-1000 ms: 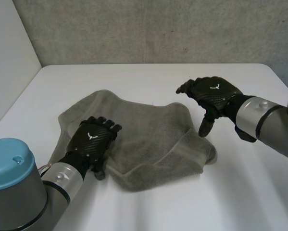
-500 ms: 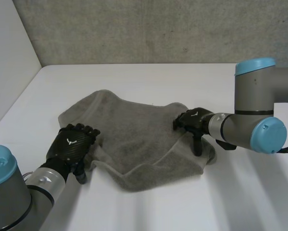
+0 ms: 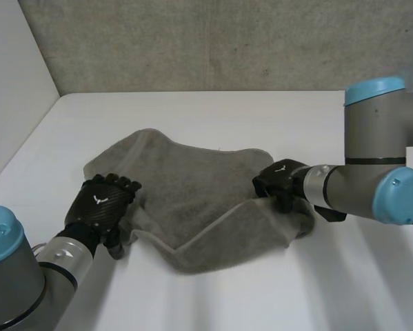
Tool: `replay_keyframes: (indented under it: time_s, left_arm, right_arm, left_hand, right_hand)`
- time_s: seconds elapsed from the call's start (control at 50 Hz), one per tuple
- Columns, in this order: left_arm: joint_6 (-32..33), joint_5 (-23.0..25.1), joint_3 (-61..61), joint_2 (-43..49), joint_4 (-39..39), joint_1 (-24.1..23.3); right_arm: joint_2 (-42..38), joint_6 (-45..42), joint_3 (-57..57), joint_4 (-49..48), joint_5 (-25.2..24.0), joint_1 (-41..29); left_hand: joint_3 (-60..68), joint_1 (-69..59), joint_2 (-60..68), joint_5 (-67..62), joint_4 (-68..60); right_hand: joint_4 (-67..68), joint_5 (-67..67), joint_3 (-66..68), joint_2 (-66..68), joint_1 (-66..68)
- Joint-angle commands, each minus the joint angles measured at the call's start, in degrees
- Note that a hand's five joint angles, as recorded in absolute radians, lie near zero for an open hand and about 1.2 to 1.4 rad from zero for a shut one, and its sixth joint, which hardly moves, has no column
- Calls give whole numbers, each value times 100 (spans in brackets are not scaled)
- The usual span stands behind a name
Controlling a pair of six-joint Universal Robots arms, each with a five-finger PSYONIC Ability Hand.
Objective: Fold the towel.
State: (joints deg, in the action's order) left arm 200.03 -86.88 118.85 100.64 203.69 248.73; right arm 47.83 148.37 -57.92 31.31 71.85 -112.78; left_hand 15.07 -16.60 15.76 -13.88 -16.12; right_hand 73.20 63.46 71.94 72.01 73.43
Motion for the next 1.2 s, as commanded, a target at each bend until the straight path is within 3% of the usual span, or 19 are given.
replay_keyframes:
  time_s: [0.02,0.24,0.36,0.48,0.94,1.2]
  left_arm:
    - [-8,-22,33,44,4,106]
    - [18,-31,-11,149,13,167]
    - [88,-49,-28,132,4,561]
    - [106,30,15,132,-66,1125]
    - [115,101,-143,703,-128,1169]
    - [106,83,-414,1089,-84,1108]
  right_arm:
    - [822,559,-1122,-791,-13,396]
    - [1921,1413,-3047,-2680,-48,1038]
    - [2414,1773,-3901,-3639,-48,1407]
    - [2433,1818,-4149,-3896,-57,1461]
    - [2406,1809,-4623,-4344,-48,1496]
    - [2397,1756,-4632,-4406,-57,1470]
  left_hand:
    - [-199,353,-269,1081,304]
    - [-132,286,-201,1014,237]
    - [-132,286,-201,1014,237]
    - [-99,252,-168,980,204]
    - [1011,-858,942,-130,-906]
    - [995,-841,926,-113,-890]
  right_hand:
    - [349,323,475,468,326]
    - [669,643,795,788,646]
    - [680,654,806,799,657]
    - [680,654,806,799,657]
    - [585,559,711,704,562]
    - [552,525,677,671,529]
